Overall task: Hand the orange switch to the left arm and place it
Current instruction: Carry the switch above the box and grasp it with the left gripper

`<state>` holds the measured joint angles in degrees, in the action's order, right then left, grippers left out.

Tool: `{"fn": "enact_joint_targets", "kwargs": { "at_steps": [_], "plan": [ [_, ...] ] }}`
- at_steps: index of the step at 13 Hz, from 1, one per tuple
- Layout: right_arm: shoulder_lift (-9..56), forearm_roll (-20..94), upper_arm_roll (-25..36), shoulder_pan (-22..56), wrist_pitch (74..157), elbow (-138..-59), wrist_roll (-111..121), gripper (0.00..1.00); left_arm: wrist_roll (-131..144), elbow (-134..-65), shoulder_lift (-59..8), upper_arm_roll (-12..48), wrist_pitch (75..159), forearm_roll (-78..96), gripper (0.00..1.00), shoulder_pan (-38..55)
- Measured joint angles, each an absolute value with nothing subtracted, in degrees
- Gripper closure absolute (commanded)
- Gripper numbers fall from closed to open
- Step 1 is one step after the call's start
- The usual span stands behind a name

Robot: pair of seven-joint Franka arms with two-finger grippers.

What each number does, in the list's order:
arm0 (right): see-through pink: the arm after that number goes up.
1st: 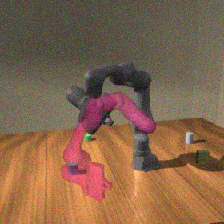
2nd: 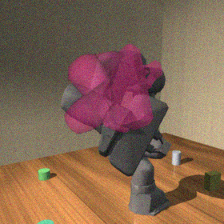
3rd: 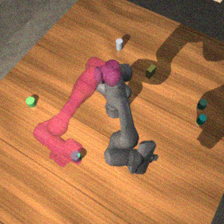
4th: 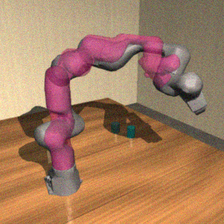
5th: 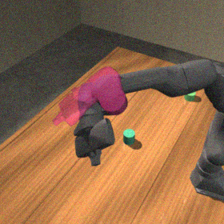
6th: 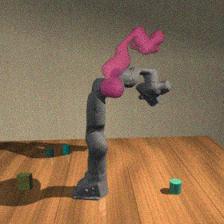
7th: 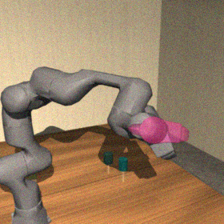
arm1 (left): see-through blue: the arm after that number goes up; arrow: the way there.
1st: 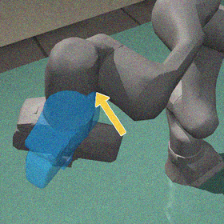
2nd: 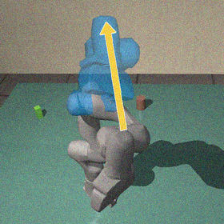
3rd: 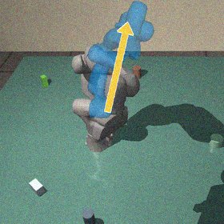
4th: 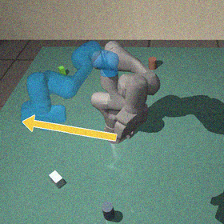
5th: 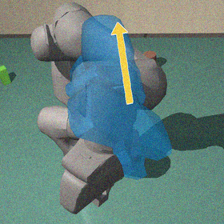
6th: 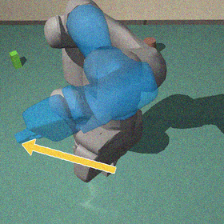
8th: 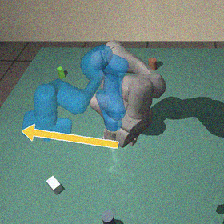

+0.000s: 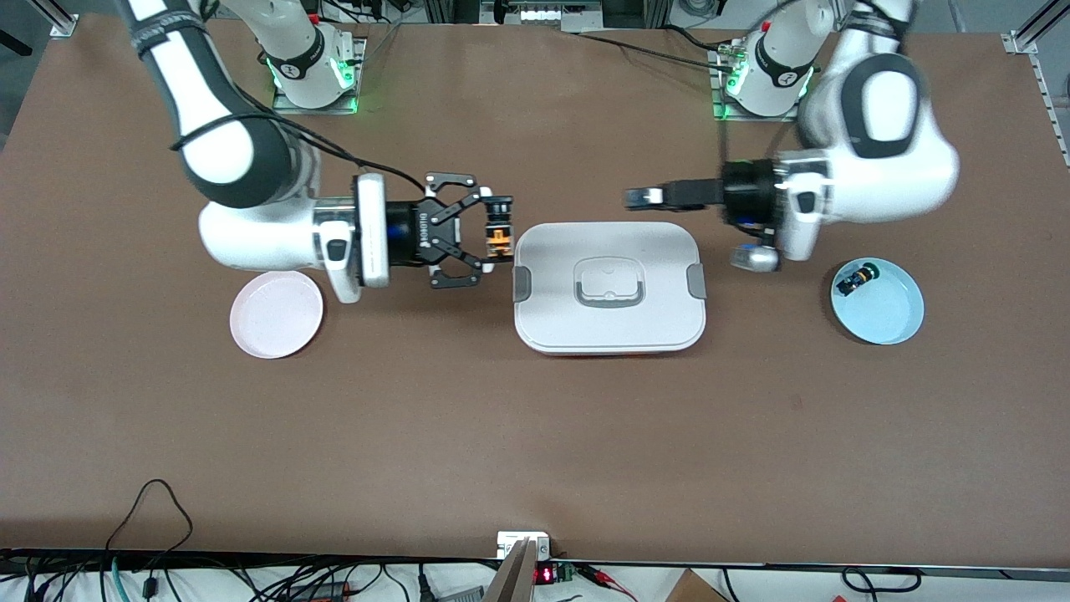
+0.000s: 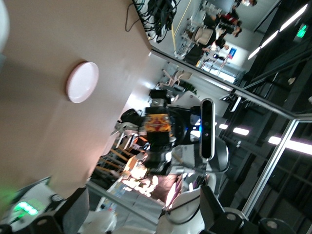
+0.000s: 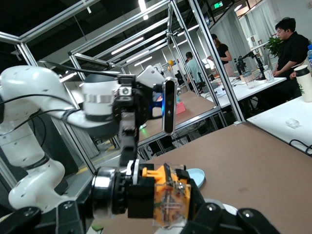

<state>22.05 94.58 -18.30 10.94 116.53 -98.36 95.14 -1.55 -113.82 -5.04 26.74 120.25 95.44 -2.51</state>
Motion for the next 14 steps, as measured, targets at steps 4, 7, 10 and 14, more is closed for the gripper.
{"fn": "enact_joint_targets", "kwargs": {
  "at_steps": [4,7,10,14],
  "plan": [
    [22.2,102.7,-18.4,16.4,121.5,-98.3,95.2,0.92,-3.9,-114.0,-5.2,33.2,131.1,105.8,0.00,-0.5],
    [22.2,103.4,-18.1,16.4,121.6,-98.2,95.2,0.92,-4.9,-114.0,-6.4,32.8,131.1,106.0,0.00,-0.6],
    [22.2,103.4,-18.0,16.1,121.6,-98.2,95.2,0.92,-5.5,-114.0,-7.4,32.8,131.1,106.1,0.01,-0.8],
    [22.0,103.4,-18.0,16.1,121.6,-98.1,95.1,0.92,-5.5,-114.0,-7.5,32.2,131.1,111.6,0.02,-1.1]
  ]
}}
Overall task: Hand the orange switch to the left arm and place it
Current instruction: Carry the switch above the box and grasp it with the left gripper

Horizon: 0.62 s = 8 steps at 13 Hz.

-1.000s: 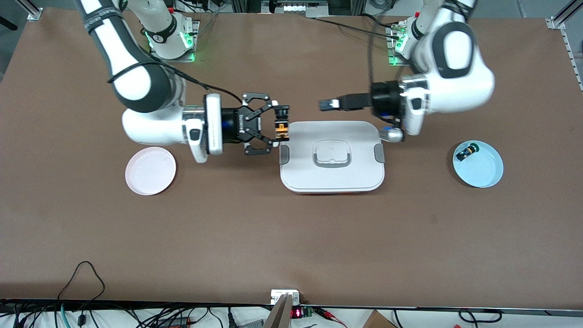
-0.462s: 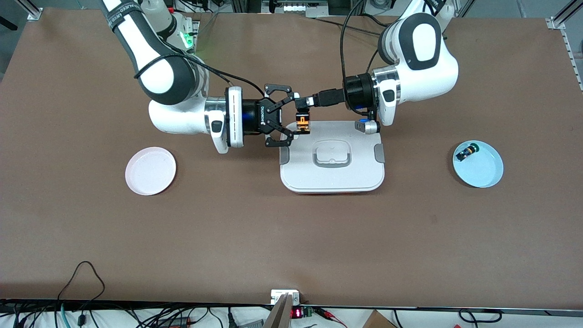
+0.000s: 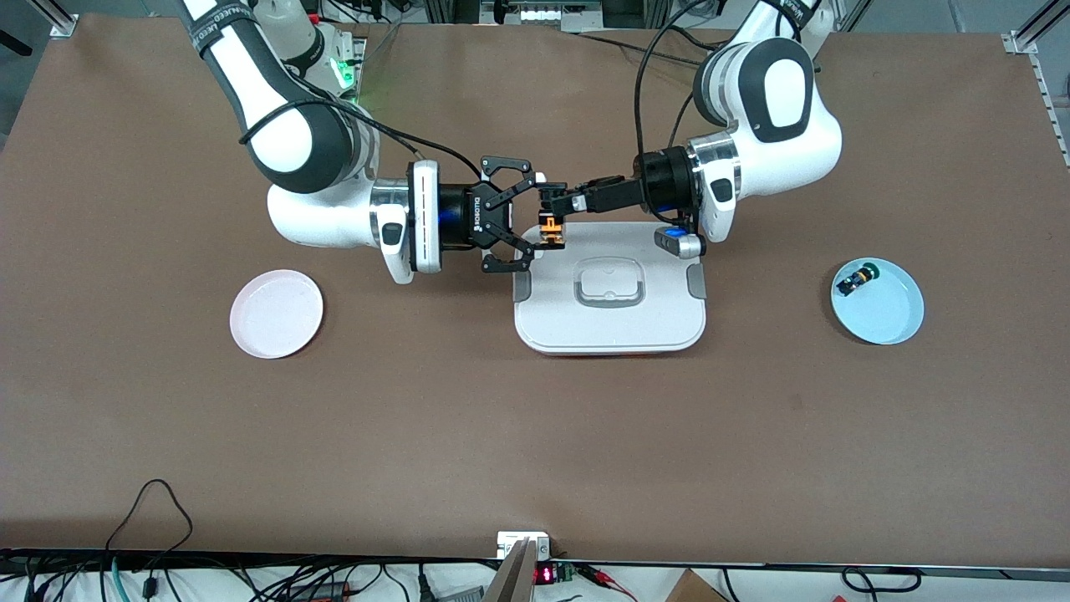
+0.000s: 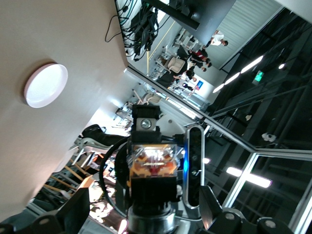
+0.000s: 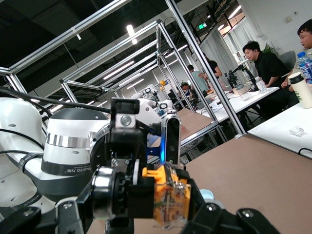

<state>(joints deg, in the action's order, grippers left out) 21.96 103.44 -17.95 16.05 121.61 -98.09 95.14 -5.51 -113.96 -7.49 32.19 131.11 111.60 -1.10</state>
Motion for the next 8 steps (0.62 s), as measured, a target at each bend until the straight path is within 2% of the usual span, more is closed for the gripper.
{"fn": "enact_joint_targets", "kwargs": {
  "at_steps": [8],
  "plan": [
    [21.8,103.6,-16.7,16.4,121.6,-98.1,95.1,0.92,-5.4,-112.6,-7.8,32.1,134.7,112.5,0.04,-1.3]
  ]
}}
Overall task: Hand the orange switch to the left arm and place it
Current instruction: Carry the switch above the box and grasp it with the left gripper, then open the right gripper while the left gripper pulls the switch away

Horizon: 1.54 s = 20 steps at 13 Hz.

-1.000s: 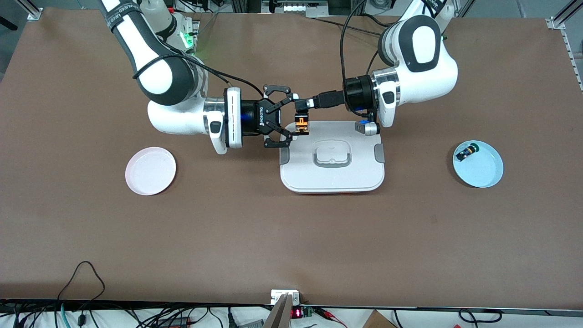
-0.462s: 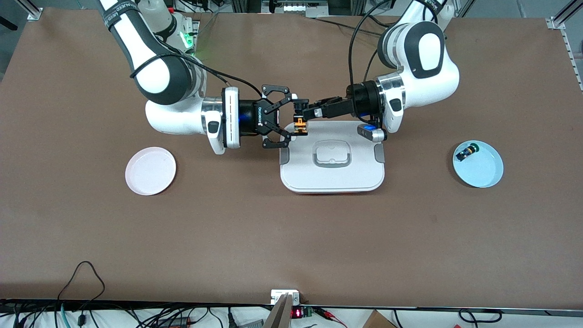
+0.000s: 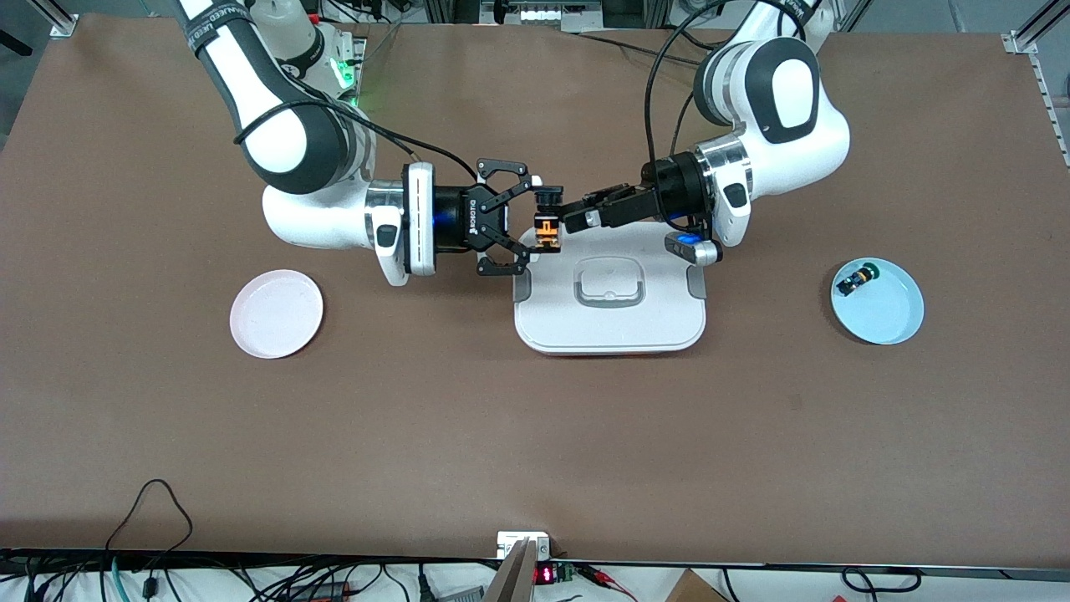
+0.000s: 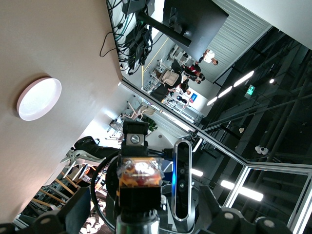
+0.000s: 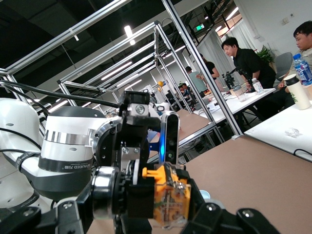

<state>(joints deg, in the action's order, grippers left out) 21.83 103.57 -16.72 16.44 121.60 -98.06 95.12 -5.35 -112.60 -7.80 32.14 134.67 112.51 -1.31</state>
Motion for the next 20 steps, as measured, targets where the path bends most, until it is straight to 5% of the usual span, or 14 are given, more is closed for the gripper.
{"fn": "enact_joint_targets", "kwargs": {
  "at_steps": [8,10,15,19,20],
  "plan": [
    [21.1,100.5,-16.5,17.0,121.6,-98.1,92.5,0.94,-5.4,-110.2,-10.4,32.2,137.1,113.3,0.09,-0.8],
    [21.0,100.3,-16.5,17.1,121.6,-98.1,92.4,0.94,-5.4,-110.2,-10.5,32.3,137.2,113.3,0.16,-0.5],
    [21.0,100.2,-16.3,17.2,121.6,-97.9,92.3,0.94,-5.5,-110.2,-10.9,32.3,137.4,113.3,0.42,-0.1],
    [20.9,100.2,-16.2,17.3,121.7,-97.8,92.3,0.94,-6.3,-110.3,-11.1,32.3,137.4,113.3,1.00,0.2],
    [20.8,100.0,-16.2,17.3,121.7,-97.8,92.3,0.93,-6.9,-110.4,-11.1,32.3,137.4,113.2,1.00,0.3]
  ]
}}
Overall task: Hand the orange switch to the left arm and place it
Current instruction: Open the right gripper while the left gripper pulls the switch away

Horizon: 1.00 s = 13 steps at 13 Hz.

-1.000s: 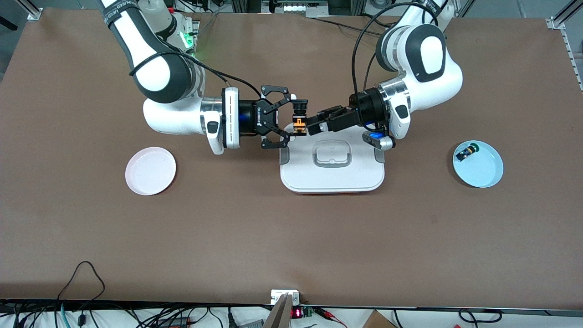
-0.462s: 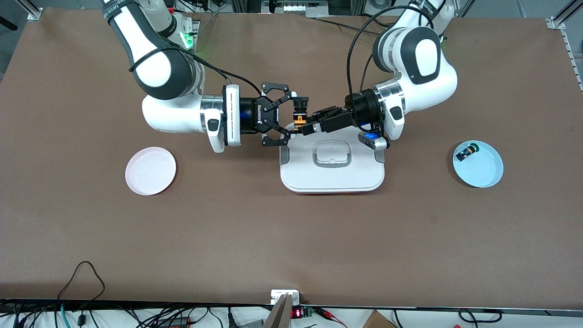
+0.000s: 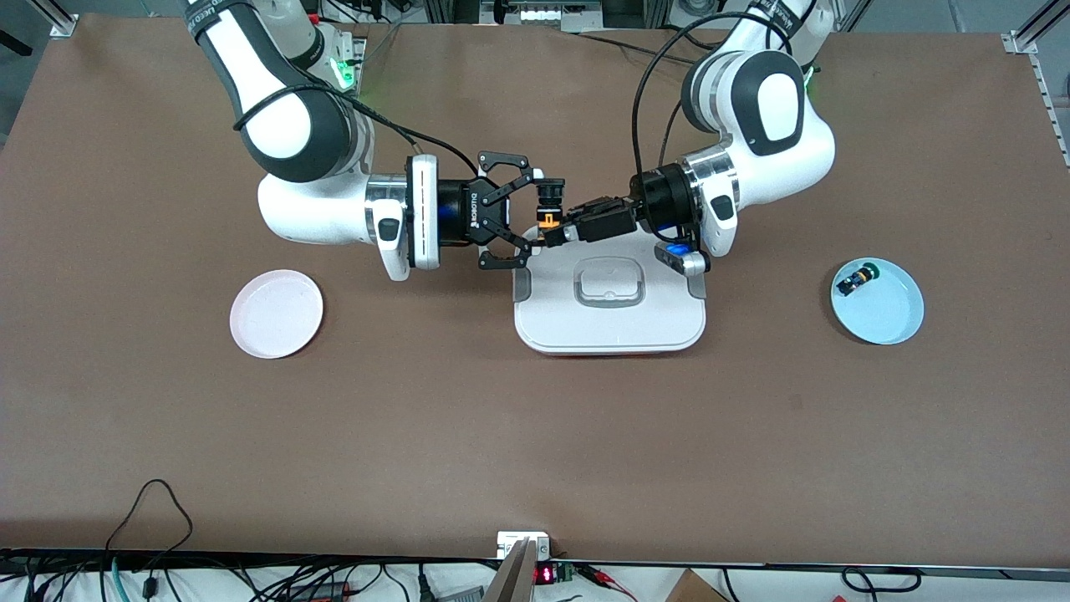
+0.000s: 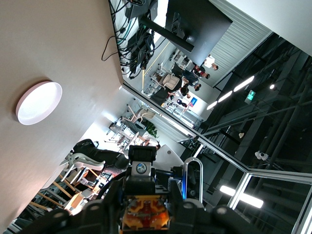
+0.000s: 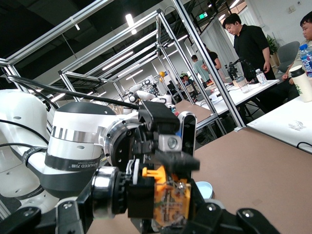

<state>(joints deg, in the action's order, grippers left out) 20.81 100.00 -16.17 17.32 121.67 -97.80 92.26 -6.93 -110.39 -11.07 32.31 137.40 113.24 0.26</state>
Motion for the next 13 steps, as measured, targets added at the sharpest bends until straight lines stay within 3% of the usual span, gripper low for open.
{"fn": "enact_joint_targets", "kwargs": {
  "at_steps": [1,2,3,4,13],
  "plan": [
    [20.8,100.0,-16.2,17.3,121.7,-97.8,92.3,0.92,-7.3,-110.4,-11.1,32.3,137.4,113.2,1.00,0.3],
    [20.8,100.0,-16.2,17.3,121.7,-97.8,92.3,0.69,-7.3,-110.4,-11.1,32.3,137.4,113.2,1.00,0.3],
    [20.8,100.0,-16.2,17.4,121.7,-97.8,92.3,0.32,-7.3,-110.4,-11.1,32.3,137.4,113.2,1.00,0.3],
    [20.8,100.0,-16.2,17.4,121.8,-97.8,92.1,0.01,-7.4,-110.4,-11.1,32.3,137.4,113.2,1.00,0.3],
    [19.8,100.1,-16.0,18.0,122.4,-98.0,88.8,0.00,-8.1,-110.2,-11.1,32.2,137.4,108.0,1.00,0.1]
  ]
}}
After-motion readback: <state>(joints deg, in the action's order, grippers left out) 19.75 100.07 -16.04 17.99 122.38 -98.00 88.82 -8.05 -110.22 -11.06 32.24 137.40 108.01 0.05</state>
